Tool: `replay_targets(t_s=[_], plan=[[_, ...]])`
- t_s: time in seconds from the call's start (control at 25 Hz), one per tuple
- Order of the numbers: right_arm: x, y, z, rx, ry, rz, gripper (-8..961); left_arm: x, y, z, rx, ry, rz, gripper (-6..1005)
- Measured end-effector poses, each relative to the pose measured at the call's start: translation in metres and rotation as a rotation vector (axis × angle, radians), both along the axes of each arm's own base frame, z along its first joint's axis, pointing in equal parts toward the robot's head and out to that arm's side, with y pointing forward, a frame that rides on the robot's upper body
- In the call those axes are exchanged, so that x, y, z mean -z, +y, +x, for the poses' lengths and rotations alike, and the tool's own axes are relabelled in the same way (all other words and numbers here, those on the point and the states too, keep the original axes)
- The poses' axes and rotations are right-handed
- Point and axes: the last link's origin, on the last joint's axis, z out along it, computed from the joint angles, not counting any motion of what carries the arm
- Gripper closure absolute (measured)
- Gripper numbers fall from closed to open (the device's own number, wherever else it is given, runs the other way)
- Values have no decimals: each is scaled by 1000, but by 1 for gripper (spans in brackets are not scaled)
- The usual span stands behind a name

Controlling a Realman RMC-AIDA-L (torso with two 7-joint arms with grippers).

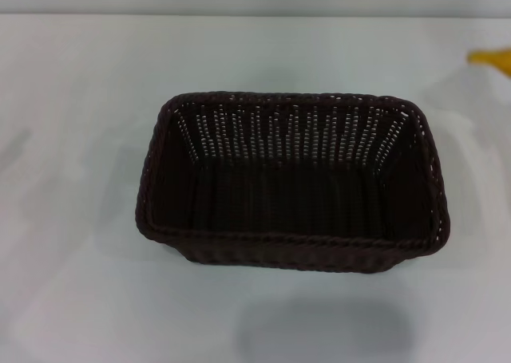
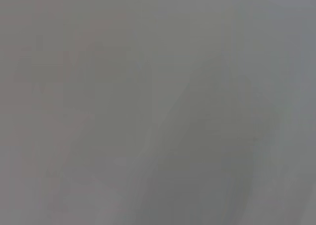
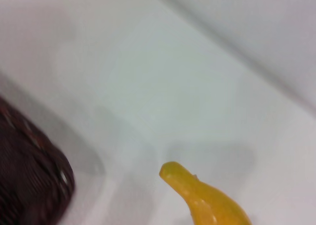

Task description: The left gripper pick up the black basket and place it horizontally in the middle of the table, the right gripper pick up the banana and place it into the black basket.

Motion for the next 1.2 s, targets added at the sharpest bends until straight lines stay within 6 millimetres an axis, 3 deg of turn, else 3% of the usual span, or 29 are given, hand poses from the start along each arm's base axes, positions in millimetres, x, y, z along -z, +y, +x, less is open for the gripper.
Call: replay_targets(t_s=[0.16, 0.32, 0.52, 0.76, 1.0, 1.2], plan=[[2, -6, -40, -141, 102, -34, 468, 0, 0, 0, 0, -2, 0, 324], [28, -19, -78, -286, 237, -182, 466, 0, 0, 1, 3, -9, 6, 324], [56, -32, -106, -428, 348, -329, 463, -1, -2, 0, 2, -16, 13, 324], [76, -33, -101, -490, 372, -366, 459, -1, -6, -2, -4, -17, 15, 324], [77, -39, -95, -528, 416, -385, 455, -1, -7, -2, -4, -18, 16, 323], [61, -37, -78, -552, 447, -323, 197, -1, -7, -2, -2, -16, 18, 323]])
